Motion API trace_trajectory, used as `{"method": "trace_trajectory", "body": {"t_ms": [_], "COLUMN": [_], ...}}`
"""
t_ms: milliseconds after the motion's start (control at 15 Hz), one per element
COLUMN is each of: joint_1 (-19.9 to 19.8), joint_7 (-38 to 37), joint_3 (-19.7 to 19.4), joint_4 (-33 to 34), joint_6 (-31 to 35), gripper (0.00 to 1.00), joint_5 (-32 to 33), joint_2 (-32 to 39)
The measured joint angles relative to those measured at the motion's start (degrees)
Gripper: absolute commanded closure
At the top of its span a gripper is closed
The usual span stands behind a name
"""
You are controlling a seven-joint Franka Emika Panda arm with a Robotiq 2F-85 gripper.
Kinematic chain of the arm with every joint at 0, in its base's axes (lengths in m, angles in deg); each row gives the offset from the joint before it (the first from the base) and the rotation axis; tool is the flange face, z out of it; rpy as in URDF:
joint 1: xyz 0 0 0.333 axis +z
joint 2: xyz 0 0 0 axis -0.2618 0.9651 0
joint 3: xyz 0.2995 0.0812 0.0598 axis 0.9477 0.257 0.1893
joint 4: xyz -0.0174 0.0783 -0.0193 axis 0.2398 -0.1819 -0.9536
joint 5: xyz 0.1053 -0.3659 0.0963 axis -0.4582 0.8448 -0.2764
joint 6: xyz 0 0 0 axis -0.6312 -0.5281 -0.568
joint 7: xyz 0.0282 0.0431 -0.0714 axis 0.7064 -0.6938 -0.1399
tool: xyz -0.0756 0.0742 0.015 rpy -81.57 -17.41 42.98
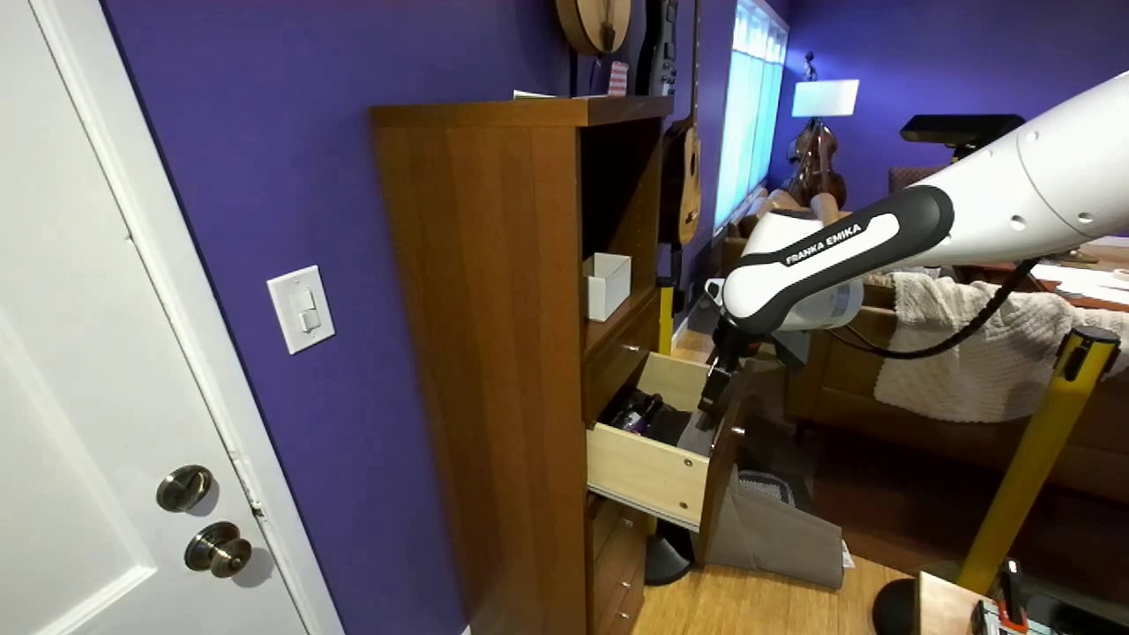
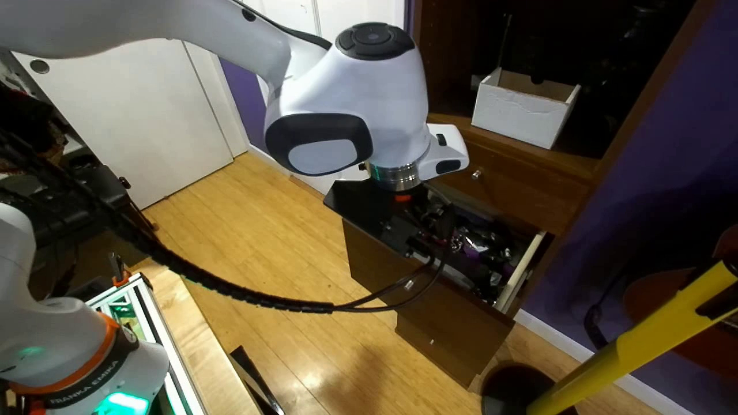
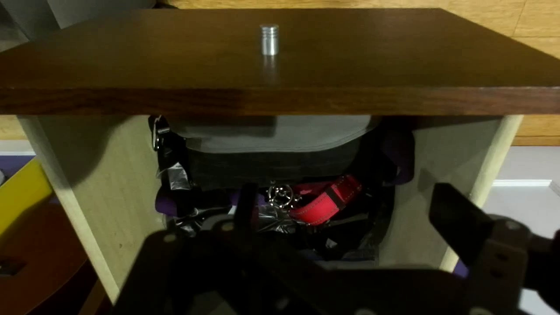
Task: Open the second drawer from the top
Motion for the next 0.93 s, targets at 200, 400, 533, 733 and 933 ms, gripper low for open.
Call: {"method": "trace_trajectory", "body": {"t_ms": [200,400,533,733,933], "joint_1": [-0.18,-0.47,-0.63,-0.84,-0.9], "joint_7": [-0.03,-1.04,-2.62,-4.73,-7.8], "joint_3": [0.36,0.57,0.6,0.73,0.79], "joint_4": [0.96,1.89,2.39,3.57,5.68], "joint_6": [-0.02,-0.56,-1.74,-5.22,-11.54], "gripper": [0.0,0.0,0.0,0.0,0.0], "joint_5": [1.13,3.69,6.2,8.98,11.8], "joint_2": [2.6,4.82,5.86,6.73,7.18]}}
